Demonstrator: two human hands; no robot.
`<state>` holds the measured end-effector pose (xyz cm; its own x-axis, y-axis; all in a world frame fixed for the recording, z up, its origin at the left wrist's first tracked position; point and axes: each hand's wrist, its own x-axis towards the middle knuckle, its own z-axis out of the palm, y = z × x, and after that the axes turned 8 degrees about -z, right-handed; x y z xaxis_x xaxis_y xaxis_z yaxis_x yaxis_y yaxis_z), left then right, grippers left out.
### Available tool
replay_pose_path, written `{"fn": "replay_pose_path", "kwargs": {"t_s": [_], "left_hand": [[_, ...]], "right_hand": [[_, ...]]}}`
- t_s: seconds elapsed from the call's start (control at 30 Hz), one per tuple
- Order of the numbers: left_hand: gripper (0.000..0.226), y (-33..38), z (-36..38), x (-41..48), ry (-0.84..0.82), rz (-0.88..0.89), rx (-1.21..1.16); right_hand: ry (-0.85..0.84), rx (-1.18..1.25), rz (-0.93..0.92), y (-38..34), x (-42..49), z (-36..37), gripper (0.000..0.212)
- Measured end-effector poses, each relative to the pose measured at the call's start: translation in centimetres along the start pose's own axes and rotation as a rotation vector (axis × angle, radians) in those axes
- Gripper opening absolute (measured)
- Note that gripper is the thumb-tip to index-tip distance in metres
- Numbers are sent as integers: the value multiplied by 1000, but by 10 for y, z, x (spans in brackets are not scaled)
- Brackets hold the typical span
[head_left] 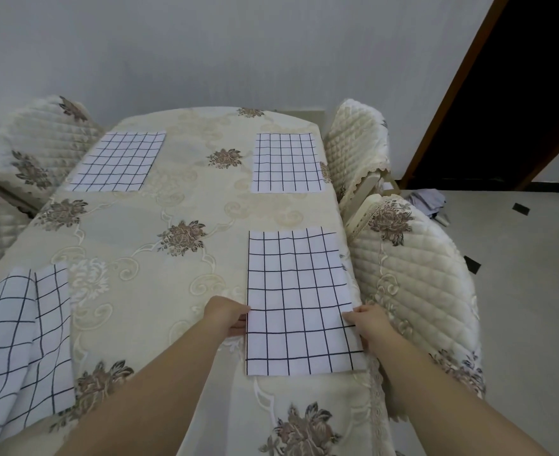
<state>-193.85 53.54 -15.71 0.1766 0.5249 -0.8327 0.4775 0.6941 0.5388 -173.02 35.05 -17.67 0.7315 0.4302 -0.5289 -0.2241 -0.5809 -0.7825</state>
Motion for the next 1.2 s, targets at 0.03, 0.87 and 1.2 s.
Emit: {"fn": "replay_pose_path", "kwargs": {"t_s": [0.03,0.87,1.2], "left_hand": [[6,-2,-1,-1,-4,-7,-5],[14,-25,-15,-31,323,381,596],[98,-2,16,-31,149,649,1199]], "right_hand": [[-8,-3,8,1,-3,-1,18],[12,-158,-95,10,-46,-13,30],[-109,-759,-543,-25,-48,20,63]]}}
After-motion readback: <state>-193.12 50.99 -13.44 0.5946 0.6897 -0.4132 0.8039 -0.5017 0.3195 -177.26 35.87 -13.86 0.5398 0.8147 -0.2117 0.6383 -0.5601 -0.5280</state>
